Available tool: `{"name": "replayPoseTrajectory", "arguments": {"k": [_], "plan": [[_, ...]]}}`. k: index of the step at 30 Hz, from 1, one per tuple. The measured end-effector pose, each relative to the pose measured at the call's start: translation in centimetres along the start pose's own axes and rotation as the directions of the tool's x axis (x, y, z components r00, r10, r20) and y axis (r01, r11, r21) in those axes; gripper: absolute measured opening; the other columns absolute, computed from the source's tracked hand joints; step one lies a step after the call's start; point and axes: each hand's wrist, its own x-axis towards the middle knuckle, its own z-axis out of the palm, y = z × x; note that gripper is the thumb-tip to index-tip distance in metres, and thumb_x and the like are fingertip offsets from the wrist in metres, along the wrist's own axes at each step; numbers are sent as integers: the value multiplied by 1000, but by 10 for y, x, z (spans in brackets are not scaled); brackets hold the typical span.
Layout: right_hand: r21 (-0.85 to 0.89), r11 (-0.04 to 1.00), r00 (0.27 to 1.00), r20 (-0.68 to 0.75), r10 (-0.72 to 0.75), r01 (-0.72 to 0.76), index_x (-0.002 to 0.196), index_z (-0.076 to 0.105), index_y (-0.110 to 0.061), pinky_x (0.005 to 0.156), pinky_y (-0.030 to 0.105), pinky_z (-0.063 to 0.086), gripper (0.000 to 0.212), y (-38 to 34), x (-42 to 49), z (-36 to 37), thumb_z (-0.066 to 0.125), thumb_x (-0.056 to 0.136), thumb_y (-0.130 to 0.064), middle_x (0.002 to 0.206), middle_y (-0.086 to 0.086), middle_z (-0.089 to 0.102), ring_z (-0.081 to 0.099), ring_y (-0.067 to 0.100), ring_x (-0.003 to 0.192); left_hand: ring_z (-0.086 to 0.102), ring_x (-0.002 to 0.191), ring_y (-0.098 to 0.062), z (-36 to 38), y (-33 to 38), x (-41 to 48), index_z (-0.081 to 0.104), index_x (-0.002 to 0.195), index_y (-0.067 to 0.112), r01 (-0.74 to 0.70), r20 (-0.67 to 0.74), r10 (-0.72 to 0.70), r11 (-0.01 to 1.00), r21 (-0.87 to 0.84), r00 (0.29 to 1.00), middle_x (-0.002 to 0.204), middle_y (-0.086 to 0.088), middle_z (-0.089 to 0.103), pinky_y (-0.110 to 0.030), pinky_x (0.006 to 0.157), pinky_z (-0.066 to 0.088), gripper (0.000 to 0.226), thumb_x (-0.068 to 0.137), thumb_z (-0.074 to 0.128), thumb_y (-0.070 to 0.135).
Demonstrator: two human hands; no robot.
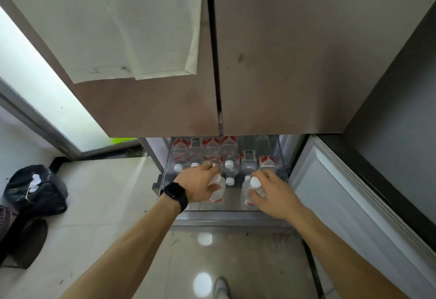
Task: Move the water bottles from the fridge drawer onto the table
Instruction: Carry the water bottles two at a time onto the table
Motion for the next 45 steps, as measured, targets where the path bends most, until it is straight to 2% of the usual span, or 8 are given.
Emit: {"name": "replayPoseTrajectory", "arguments": {"k": [3,10,14,21,28,33,39,45], "plan": [[173,984,991,-116,68,-48,116,50,-34,87,29,42,34,-4,0,24,67,86,-36,123,-5,44,48,19,112,58,101,-23,17,-12,-4,53,121,31,81,-85,-110,953,-291,990,120,4,51,-41,86,54,39,87,66,45],[537,827,944,-155,291,-166,119,46,-42,86,36,53,67,-3,5,59,89,68,-40,122,-10,50,56,13,107,59,102,-14,56,1,0,51,112,33,128,-39,-300,516,-847,953,111,13,60,-28,85,49,58,67,88,27],[433,864,935,-118,335,-255,130,43,-39,93,43,52,80,-2,18,66,90,65,-35,131,-5,47,55,18,115,59,104,-12,66,5,9,46,117,35,128,-67,-279,625,-770,958,113,12,60,-30,88,50,61,70,84,25],[420,854,926,-75,370,-307,115,42,-47,85,38,53,68,2,25,72,88,65,-41,104,-18,62,62,12,96,64,90,-19,71,0,21,43,113,32,150,-53,-242,743,-652,969,100,5,65,-37,79,57,50,73,73,37],[520,810,890,-184,416,-271,113,60,-31,82,30,52,59,-5,19,60,92,63,-30,101,-13,67,65,13,97,64,96,-14,48,-17,16,50,117,33,84,-129,-277,643,-761,952,103,11,66,-41,86,56,55,71,78,40],[475,872,917,-283,279,-119,108,58,-35,79,33,56,60,-36,11,19,85,57,-53,106,-11,66,65,12,97,63,97,-10,-1,-23,-14,53,111,31,-30,-303,-312,650,-759,901,101,13,66,-35,86,54,53,70,83,45],[455,882,942,-332,37,126,114,56,-34,84,35,53,61,-110,-11,-33,88,63,-44,110,-12,64,63,12,100,63,96,-14,-51,-24,-99,50,118,29,-52,-478,-410,714,-698,777,105,10,66,-41,85,57,62,71,85,48],[449,836,941,-263,-214,316,105,55,-34,78,31,51,51,-202,-55,-49,88,67,-36,100,-17,62,61,6,93,63,88,-18,-61,-27,-231,18,130,39,134,-562,-619,728,-672,548,104,11,61,-33,74,52,89,71,82,58]]}}
